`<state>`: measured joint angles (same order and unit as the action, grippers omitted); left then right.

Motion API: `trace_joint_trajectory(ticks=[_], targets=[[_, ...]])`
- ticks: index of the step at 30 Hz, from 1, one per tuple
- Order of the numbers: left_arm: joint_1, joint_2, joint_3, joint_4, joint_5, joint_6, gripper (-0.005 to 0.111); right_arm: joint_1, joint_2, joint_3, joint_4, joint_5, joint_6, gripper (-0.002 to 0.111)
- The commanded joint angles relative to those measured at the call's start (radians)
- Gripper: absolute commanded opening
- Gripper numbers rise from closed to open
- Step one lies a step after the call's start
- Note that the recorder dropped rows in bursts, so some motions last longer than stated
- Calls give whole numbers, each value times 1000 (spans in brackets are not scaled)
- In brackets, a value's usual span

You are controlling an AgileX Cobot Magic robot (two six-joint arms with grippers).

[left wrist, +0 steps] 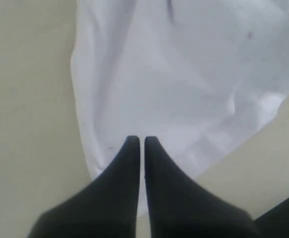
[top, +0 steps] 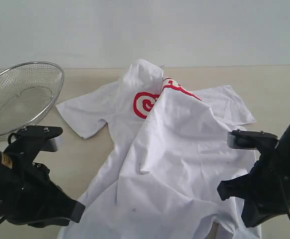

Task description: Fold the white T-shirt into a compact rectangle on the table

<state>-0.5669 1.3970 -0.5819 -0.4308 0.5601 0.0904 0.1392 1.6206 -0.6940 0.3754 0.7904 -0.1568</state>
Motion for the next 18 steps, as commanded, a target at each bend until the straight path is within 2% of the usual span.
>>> trace_joint_trajectory(ticks=[1, 18], targets=[[-1, -6, -21, -41, 16, 39, 4, 0, 40, 6, 32, -13, -36, 0], [-1, -6, -21, -51, 16, 60, 4, 0, 162, 6, 21, -22, -39, 0]])
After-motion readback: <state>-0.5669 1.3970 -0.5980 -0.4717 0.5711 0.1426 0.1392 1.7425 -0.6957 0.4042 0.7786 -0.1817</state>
